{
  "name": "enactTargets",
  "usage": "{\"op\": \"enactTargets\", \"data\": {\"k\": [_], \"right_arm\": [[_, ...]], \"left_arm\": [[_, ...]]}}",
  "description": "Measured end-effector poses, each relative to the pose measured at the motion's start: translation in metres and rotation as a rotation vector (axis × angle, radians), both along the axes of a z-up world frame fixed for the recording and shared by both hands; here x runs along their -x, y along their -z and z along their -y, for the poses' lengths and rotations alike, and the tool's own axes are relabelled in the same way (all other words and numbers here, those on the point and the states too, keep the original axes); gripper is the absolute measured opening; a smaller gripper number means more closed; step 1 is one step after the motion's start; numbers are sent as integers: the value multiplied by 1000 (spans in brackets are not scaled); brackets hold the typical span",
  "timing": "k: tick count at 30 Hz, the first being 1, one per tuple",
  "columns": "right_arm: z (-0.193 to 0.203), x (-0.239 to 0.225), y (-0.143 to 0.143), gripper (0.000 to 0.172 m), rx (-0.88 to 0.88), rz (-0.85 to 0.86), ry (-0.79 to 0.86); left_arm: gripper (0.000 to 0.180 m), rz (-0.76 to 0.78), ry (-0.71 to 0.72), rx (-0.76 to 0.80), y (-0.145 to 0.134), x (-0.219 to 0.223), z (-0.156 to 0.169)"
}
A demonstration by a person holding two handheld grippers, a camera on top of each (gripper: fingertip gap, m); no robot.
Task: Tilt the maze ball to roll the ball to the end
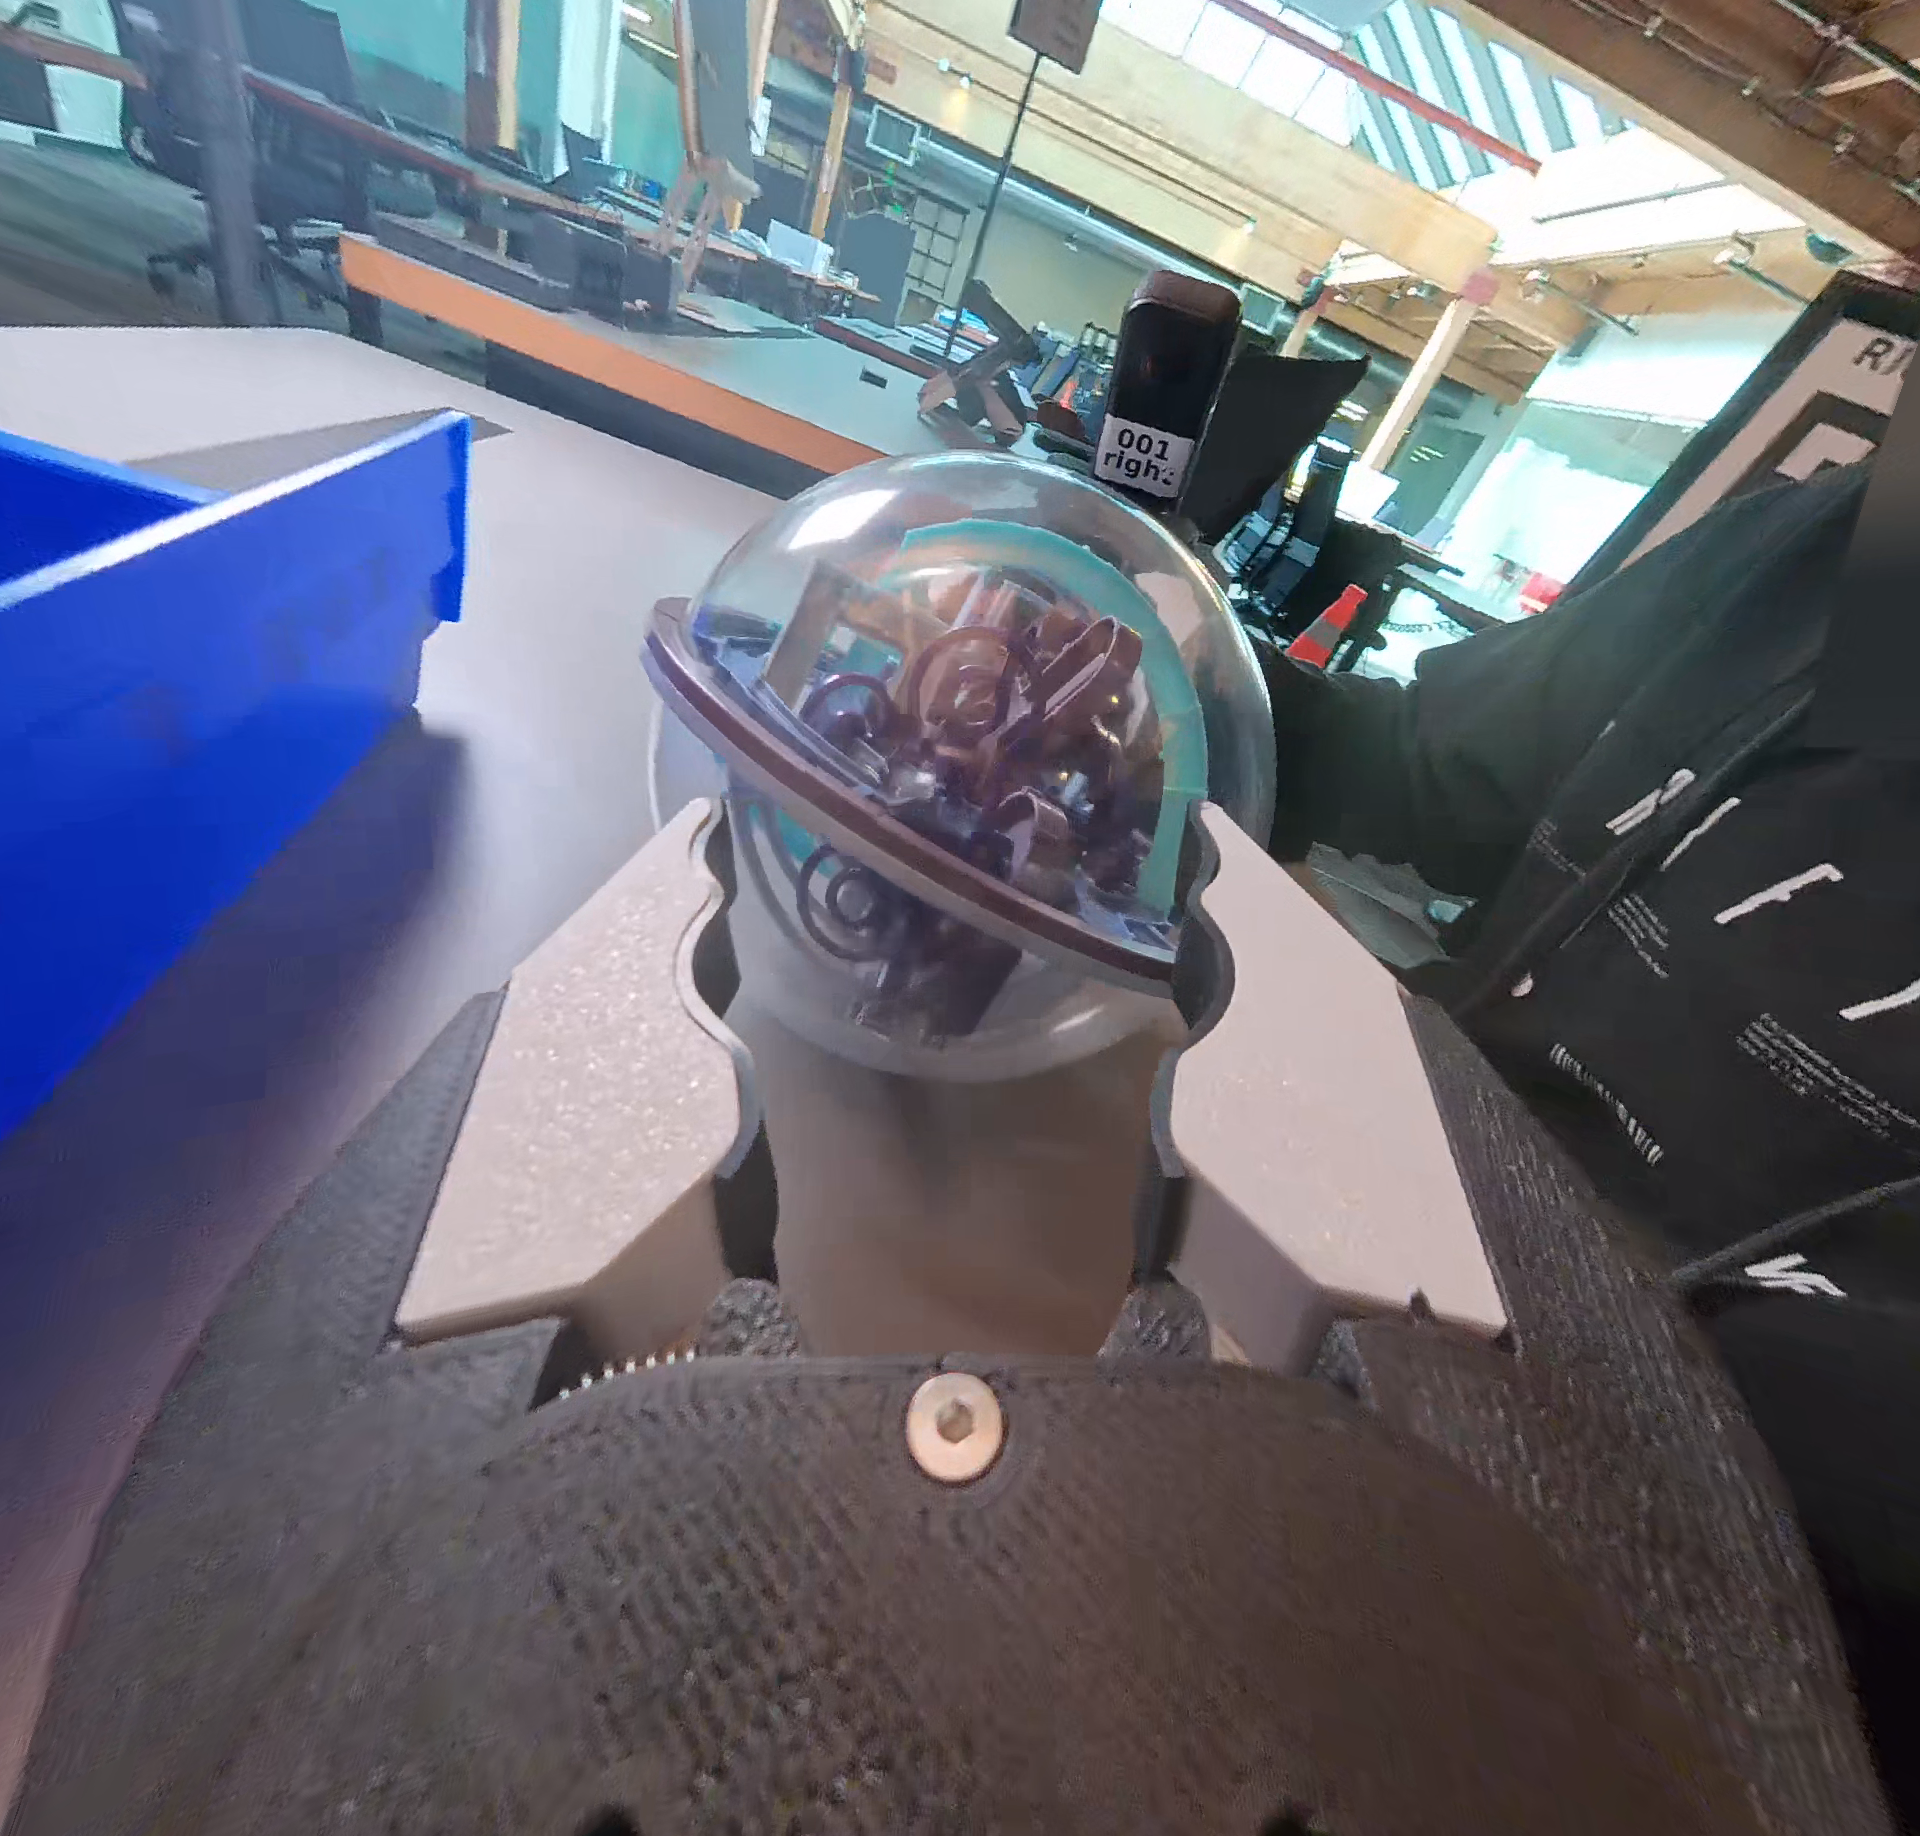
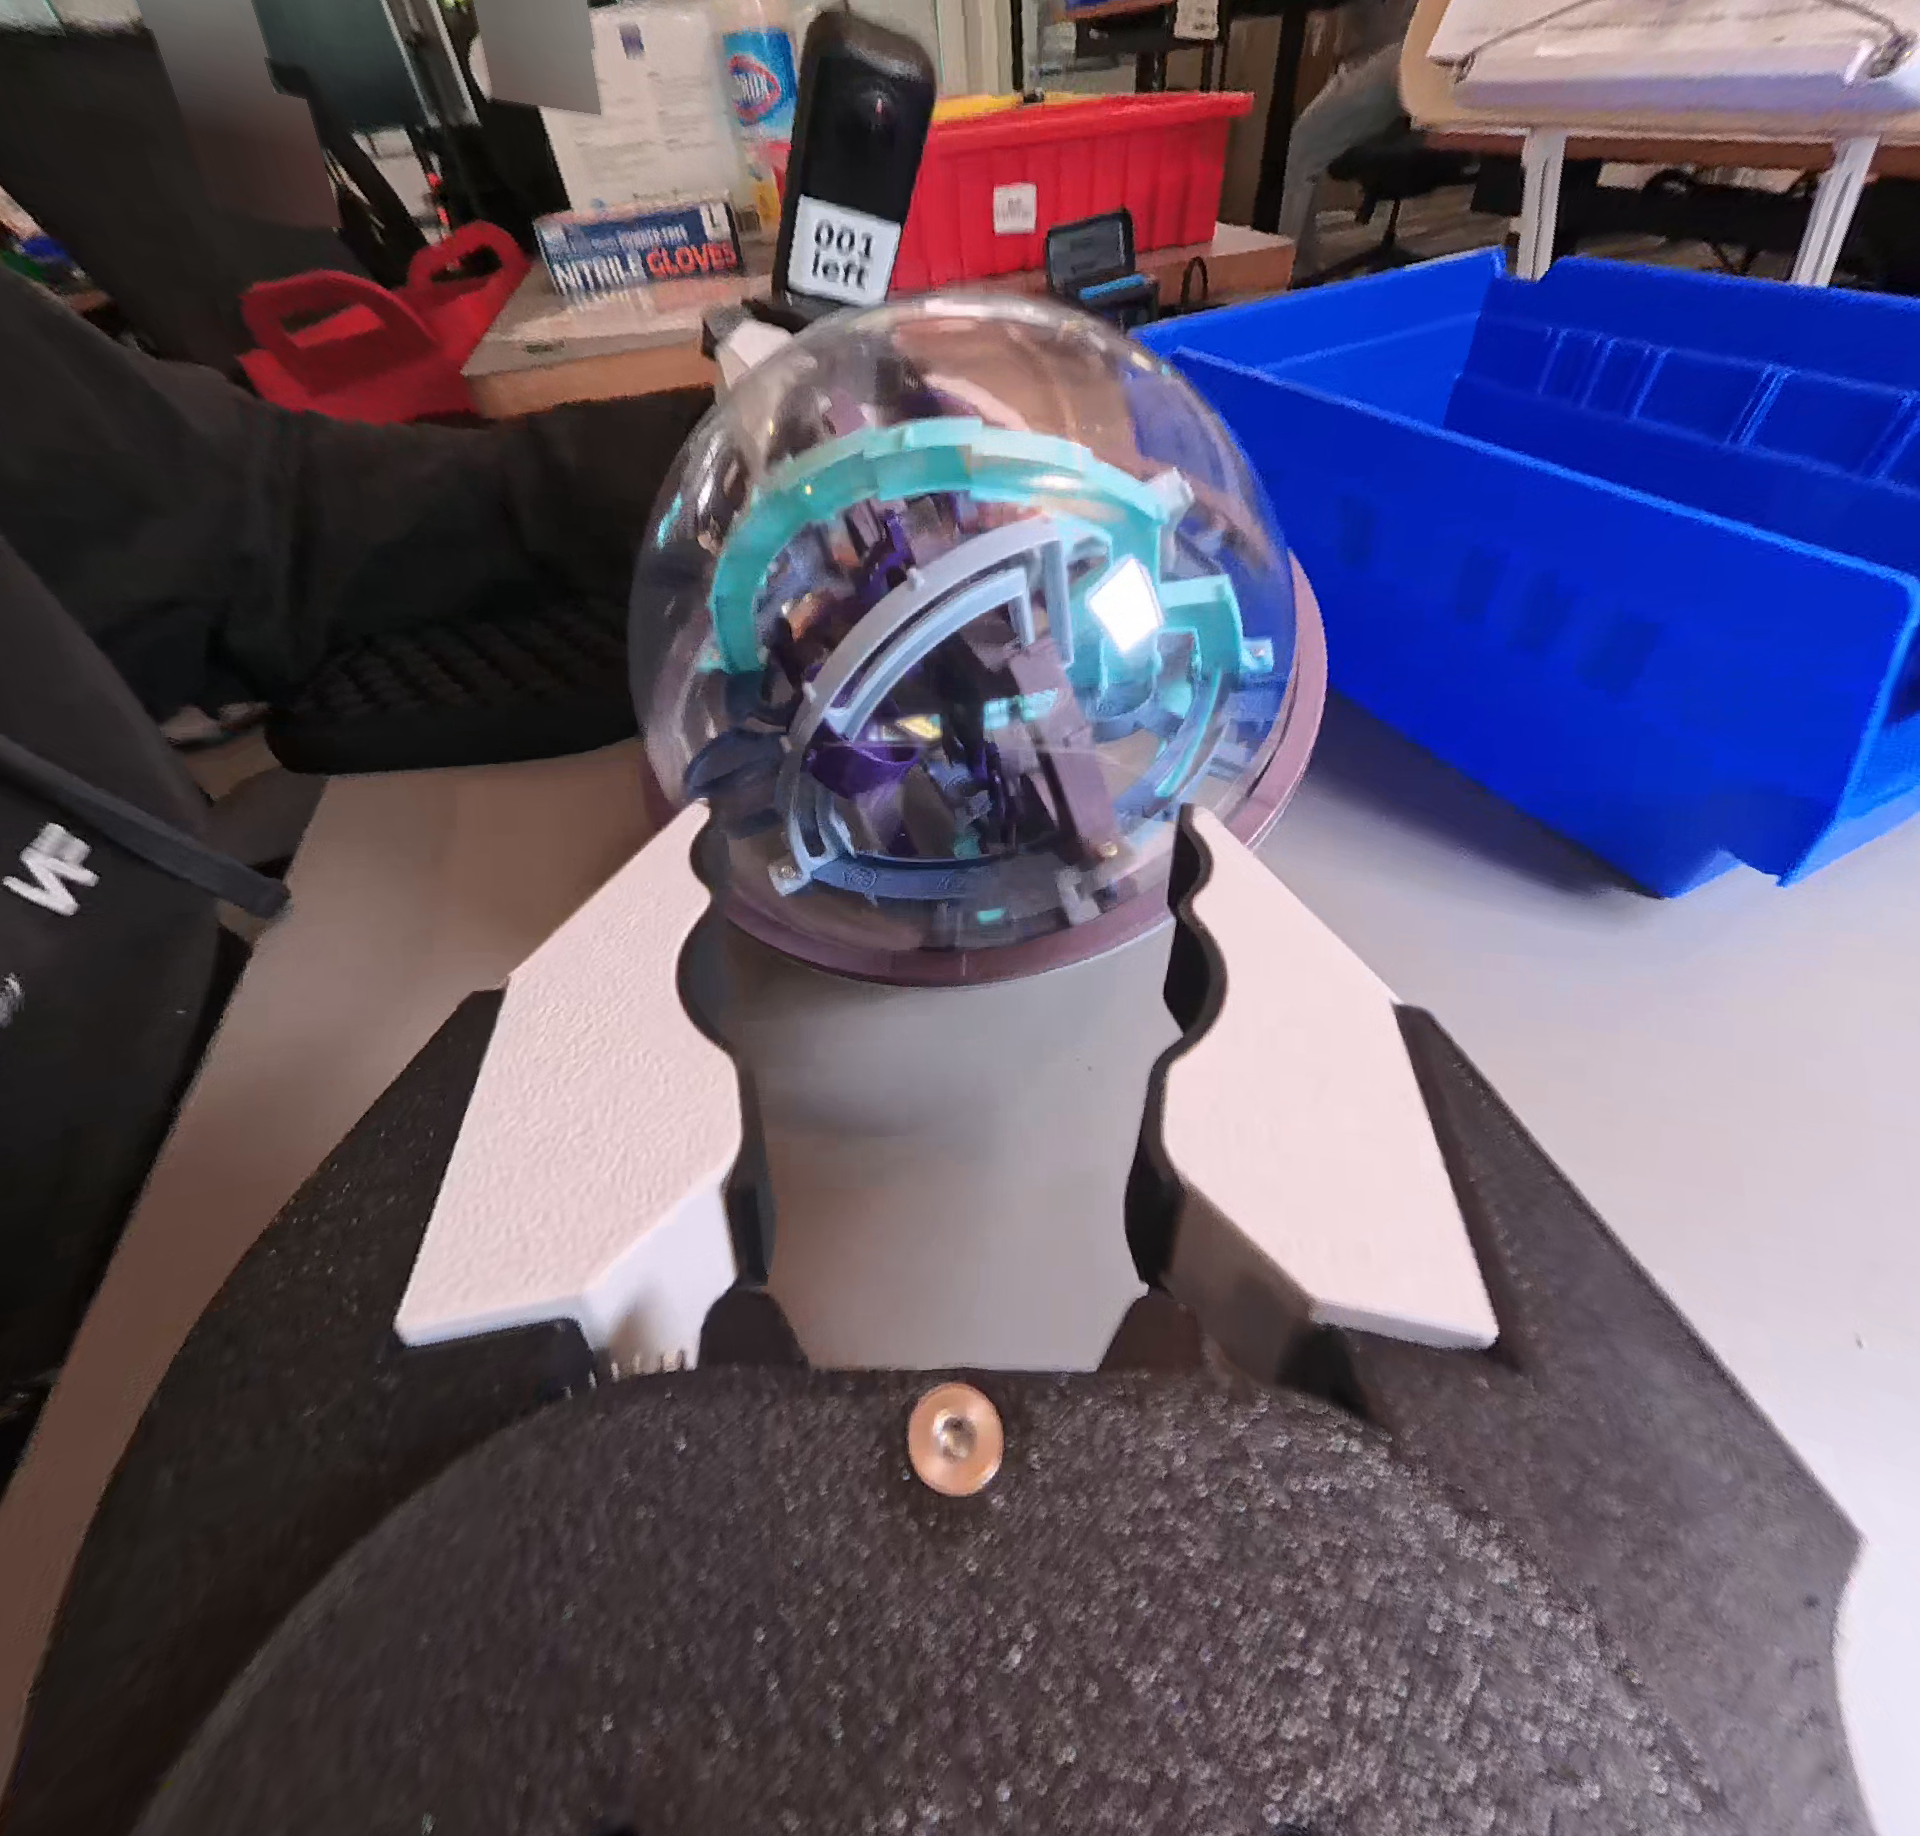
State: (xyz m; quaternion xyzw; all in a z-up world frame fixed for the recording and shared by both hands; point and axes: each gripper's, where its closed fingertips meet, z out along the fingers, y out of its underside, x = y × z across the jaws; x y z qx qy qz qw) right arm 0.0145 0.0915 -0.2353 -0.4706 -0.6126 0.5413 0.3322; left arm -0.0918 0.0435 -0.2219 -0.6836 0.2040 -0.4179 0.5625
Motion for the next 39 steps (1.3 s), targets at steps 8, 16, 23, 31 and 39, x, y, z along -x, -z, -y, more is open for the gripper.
{"op": "enactTargets", "data": {"k": [8,16,23,31,39], "right_arm": [[-23,-2,31,51,476,296,-9],[-20,0,26,24,506,265,-36],[-35,-1,9,11,312,86,35],[-40,6,2,7,-1,-9,112],[-56,28,-45,7,-137,-56,74]], "left_arm": [[49,54,-37,167,4,16,-5],[32,39,-60,172,11,21,-9],[12,-27,-64,56,8,16,-7],[6,-78,-153,-149,-20,18,-6],[7,-63,-290,-200,-34,39,-14]]}}
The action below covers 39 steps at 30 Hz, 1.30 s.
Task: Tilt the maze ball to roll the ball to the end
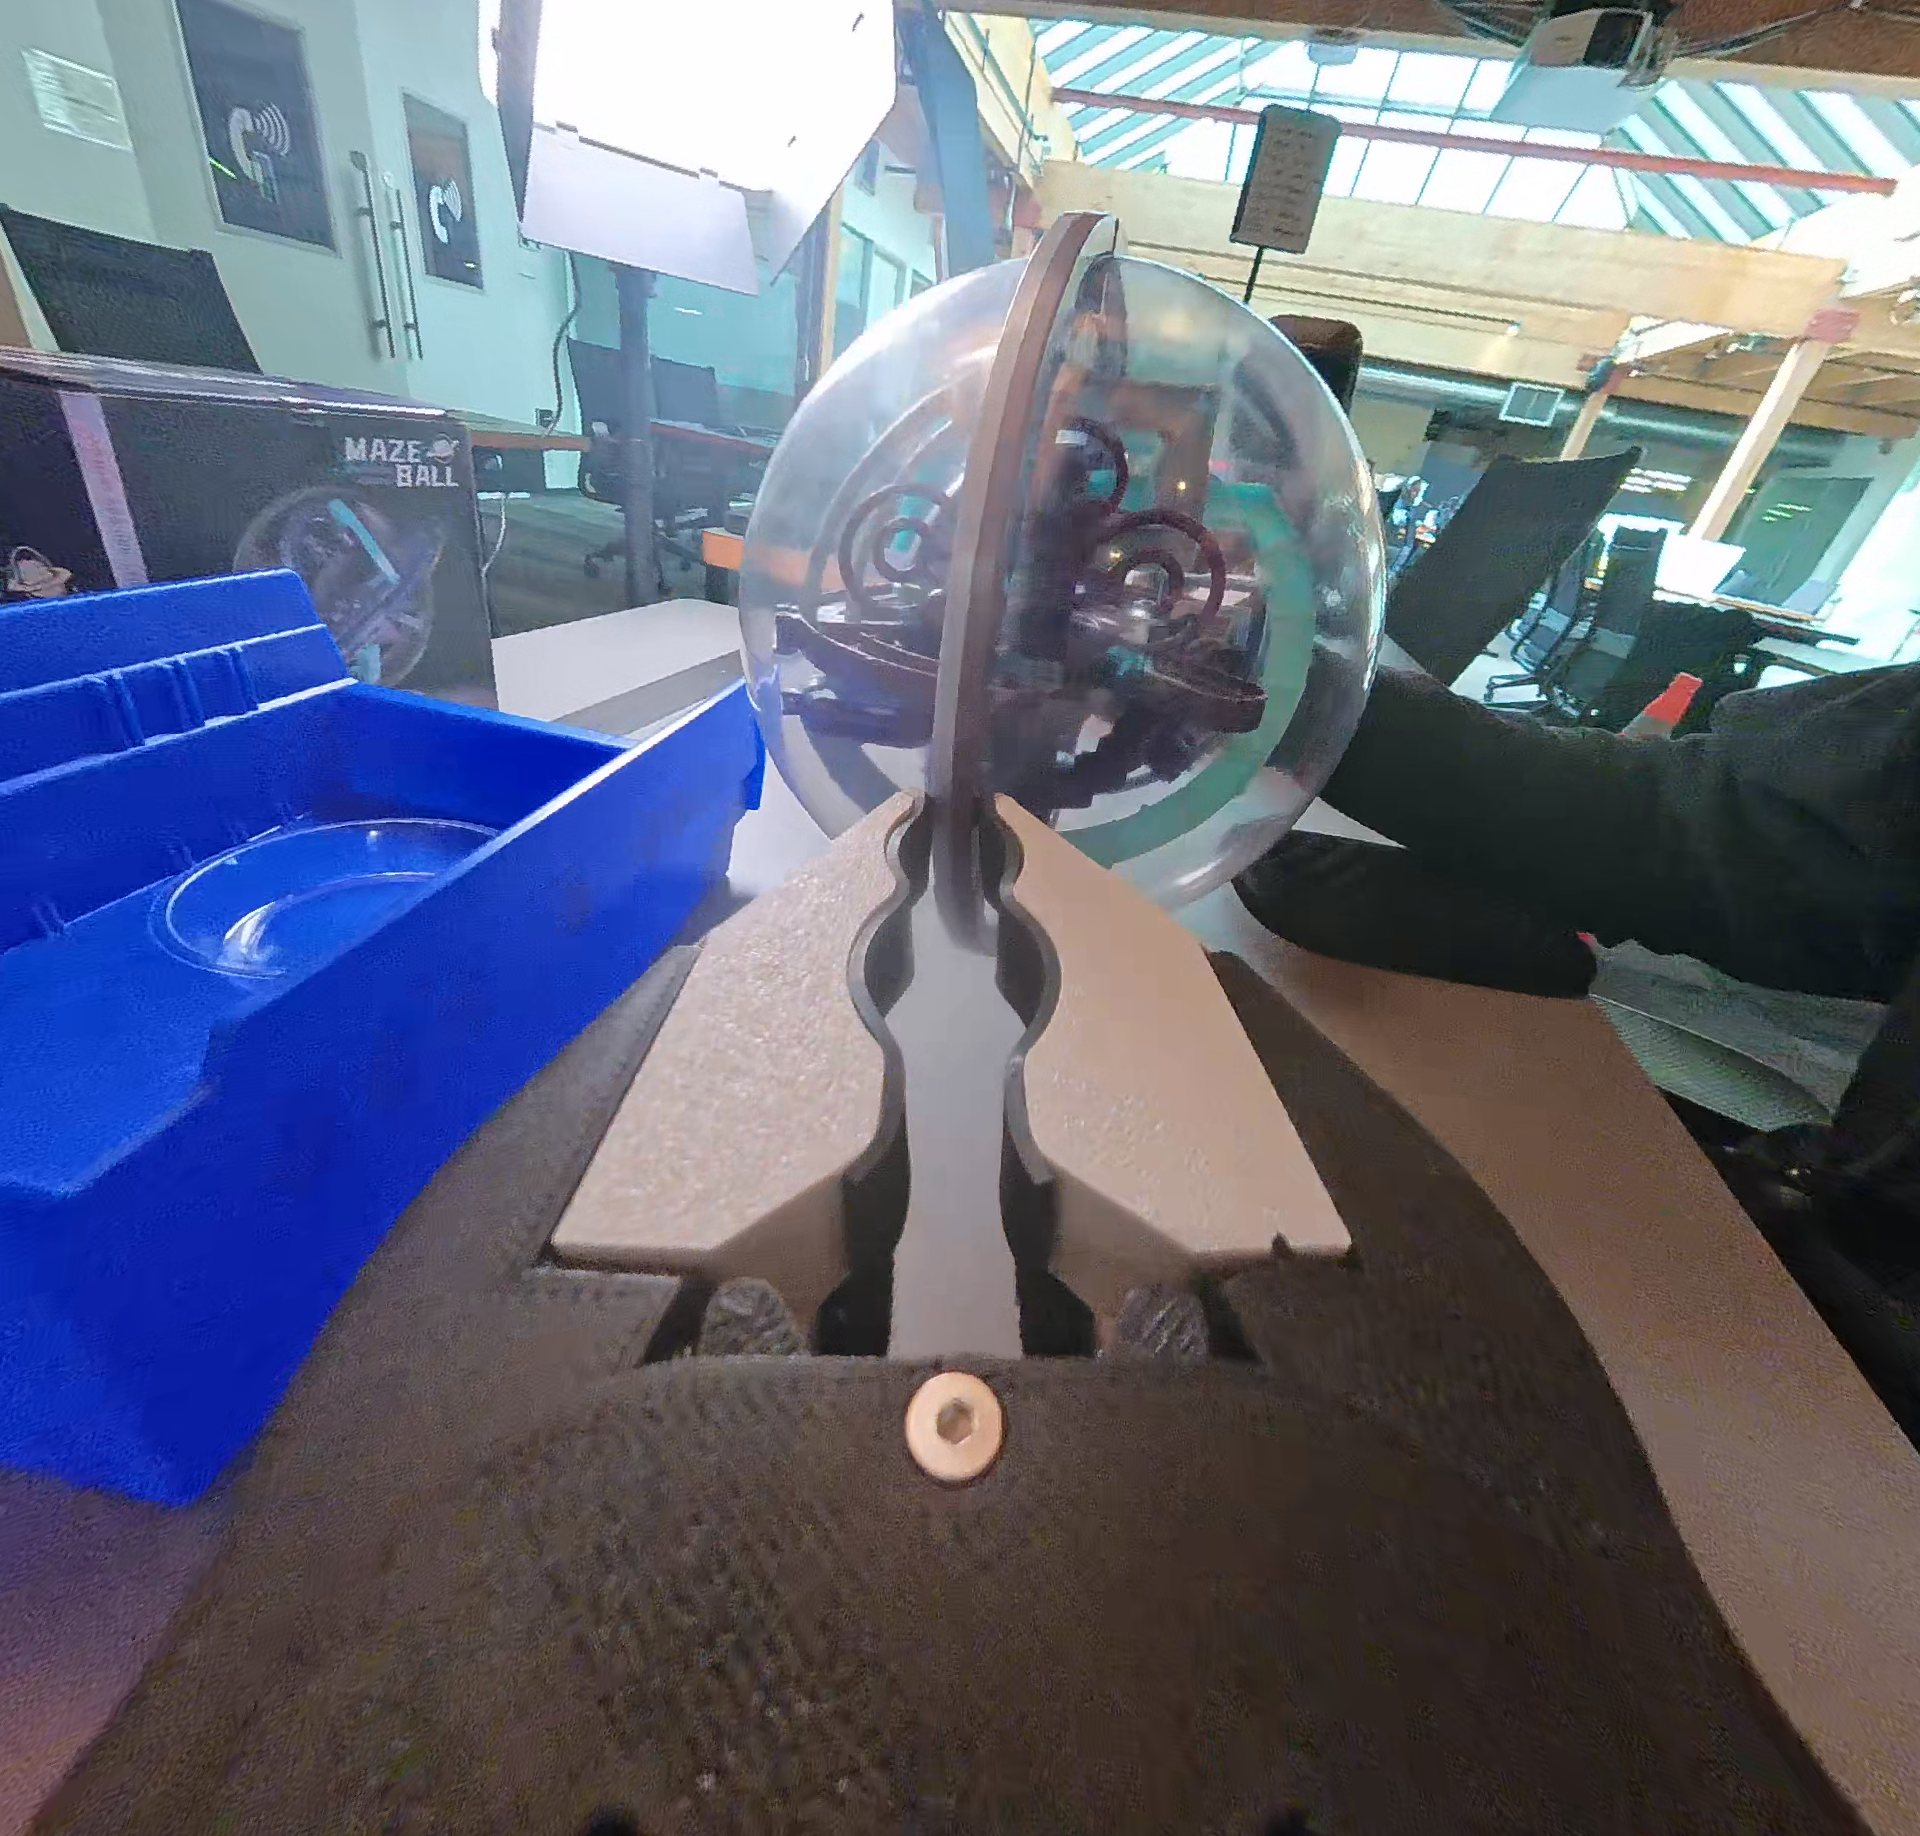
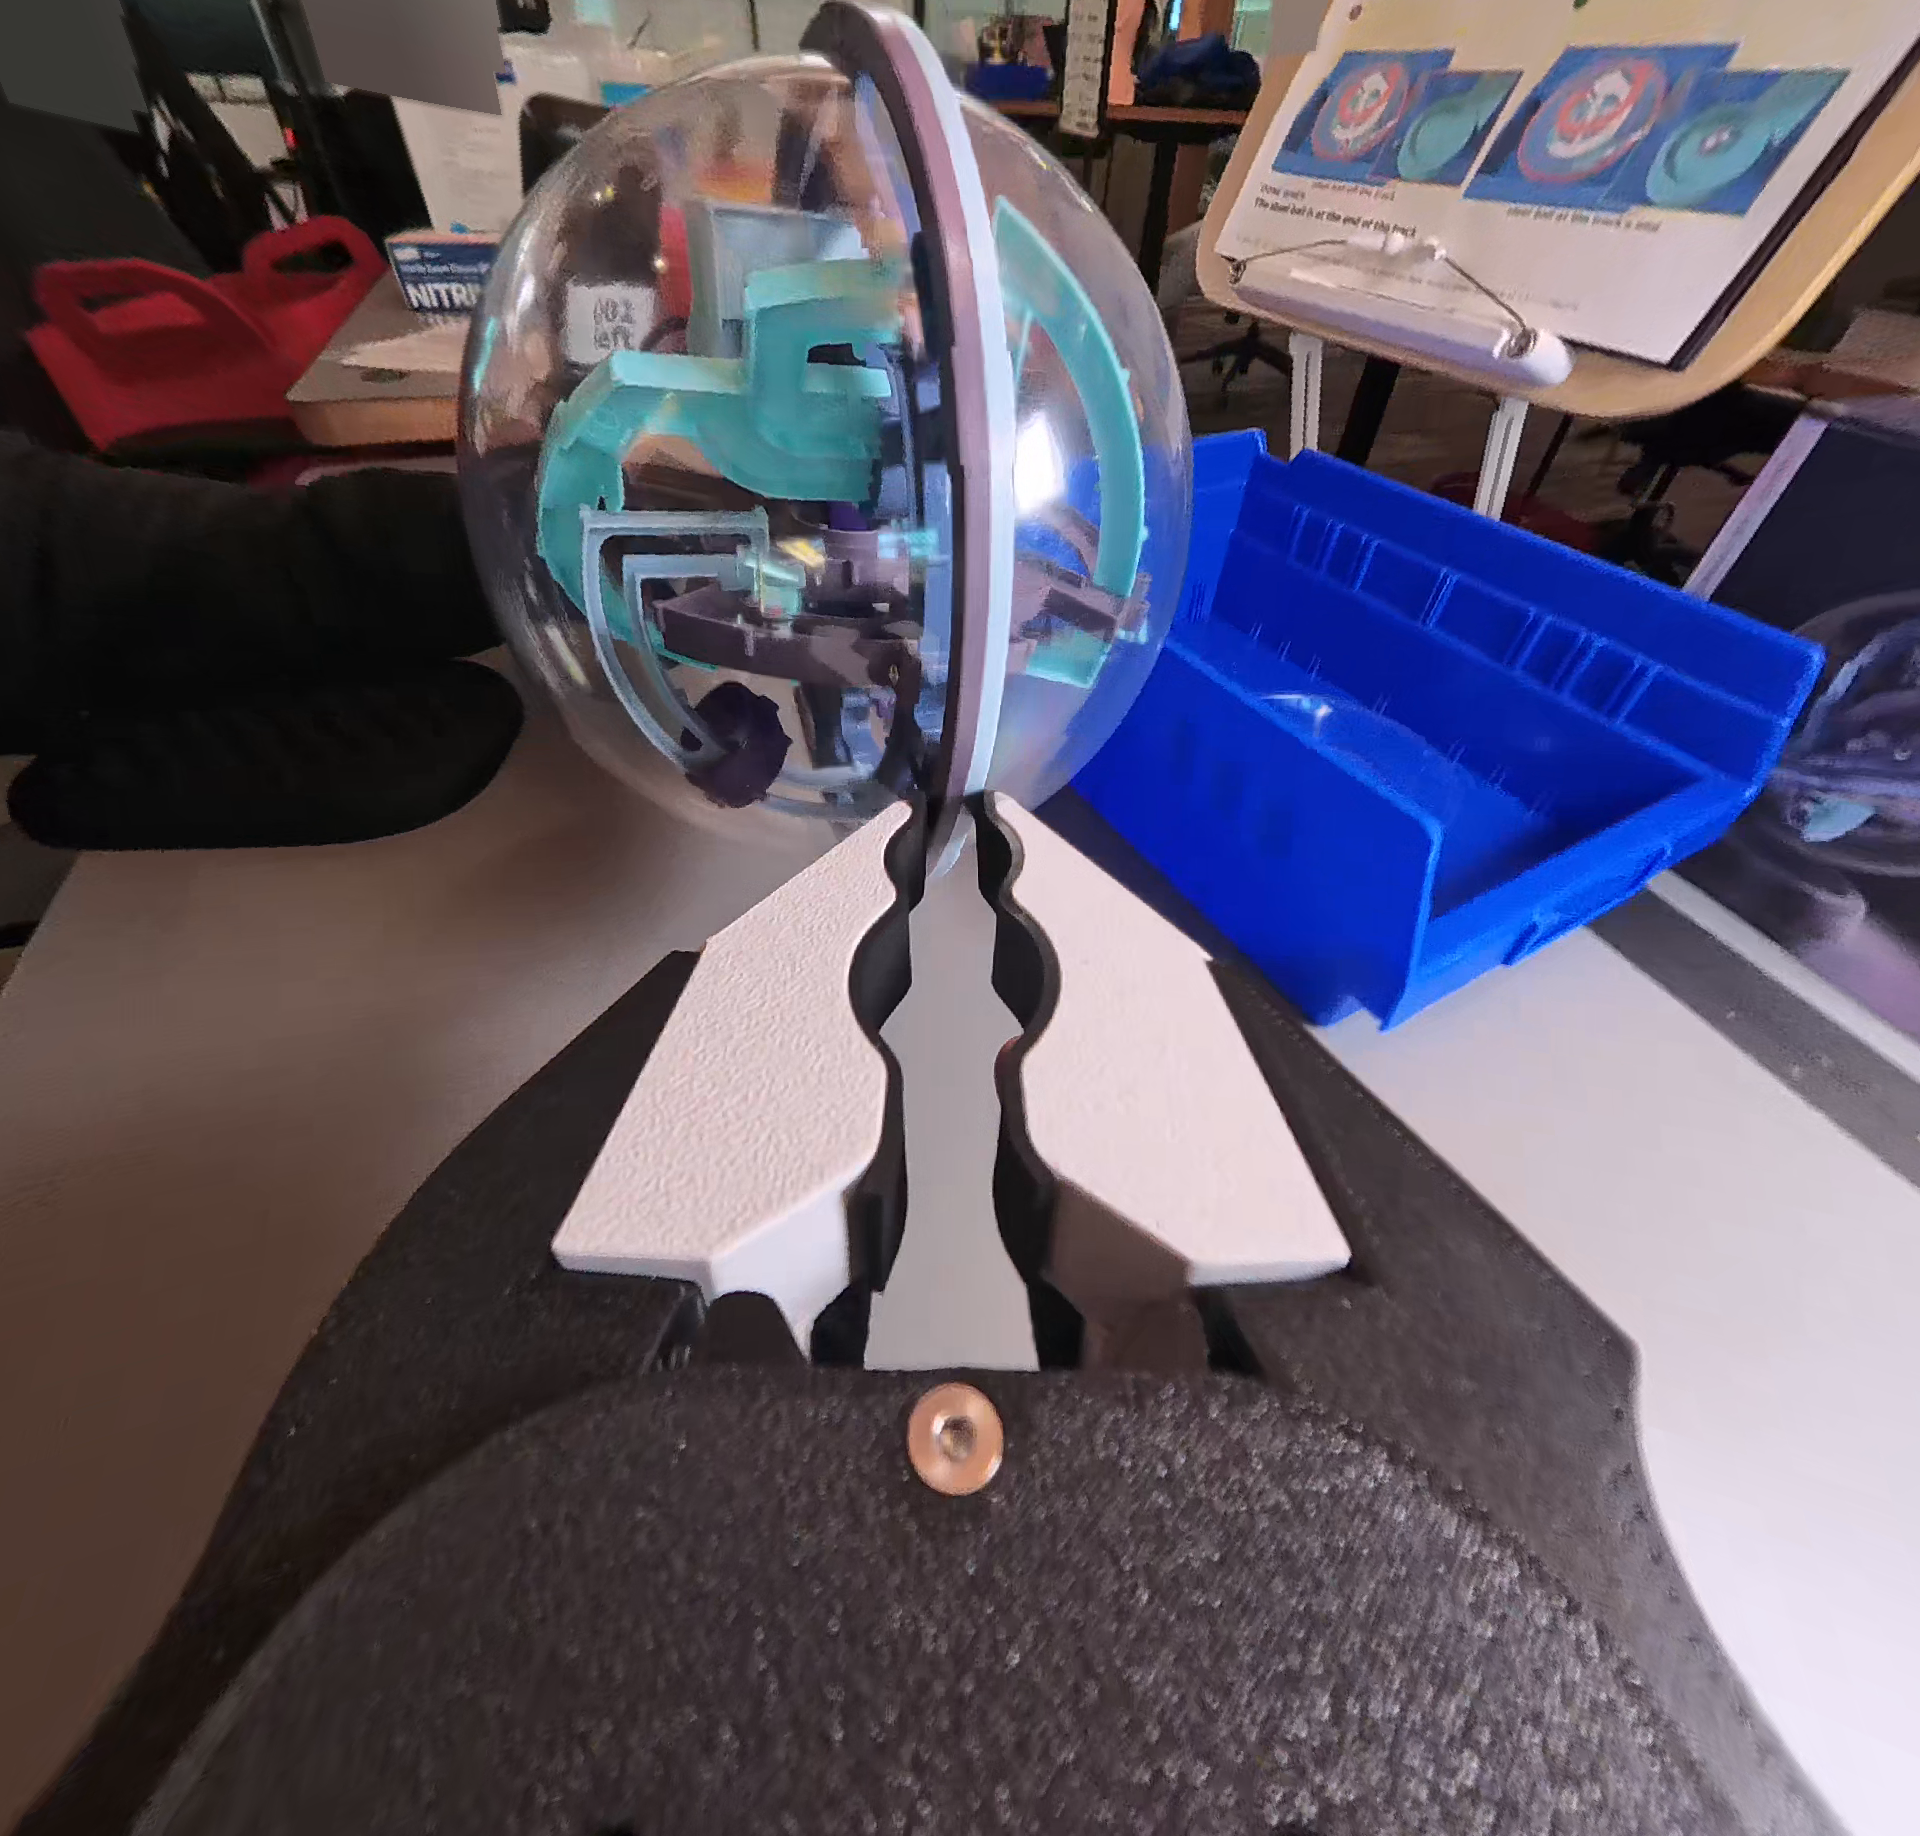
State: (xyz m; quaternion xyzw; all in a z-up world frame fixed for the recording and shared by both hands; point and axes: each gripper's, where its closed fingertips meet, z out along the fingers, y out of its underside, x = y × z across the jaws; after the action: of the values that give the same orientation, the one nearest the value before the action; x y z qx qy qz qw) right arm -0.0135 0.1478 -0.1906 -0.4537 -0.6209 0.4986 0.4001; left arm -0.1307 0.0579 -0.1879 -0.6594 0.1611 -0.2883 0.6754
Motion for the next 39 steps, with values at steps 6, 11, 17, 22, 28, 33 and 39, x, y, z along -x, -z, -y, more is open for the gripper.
{"op": "enactTargets", "data": {"k": [6,11,17,22,28,33,39], "right_arm": [[-11,23,-14,7,-42,-66,-14],[-11,24,4,7,5,-105,3],[-15,15,9,7,17,-108,23],[-16,11,5,6,-35,-146,33],[-11,8,16,6,-213,-153,26],[-12,10,30,6,-298,-113,42],[-17,12,43,6,-341,-70,65]], "left_arm": [[7,38,-114,-70,-8,19,-6],[7,38,-141,-30,7,25,-11],[7,-16,-127,-6,18,15,-14],[7,-161,-142,43,39,9,-19],[7,-276,-181,77,54,11,-22],[6,-264,-176,36,50,14,-19],[7,-259,-144,20,49,13,-17]]}}
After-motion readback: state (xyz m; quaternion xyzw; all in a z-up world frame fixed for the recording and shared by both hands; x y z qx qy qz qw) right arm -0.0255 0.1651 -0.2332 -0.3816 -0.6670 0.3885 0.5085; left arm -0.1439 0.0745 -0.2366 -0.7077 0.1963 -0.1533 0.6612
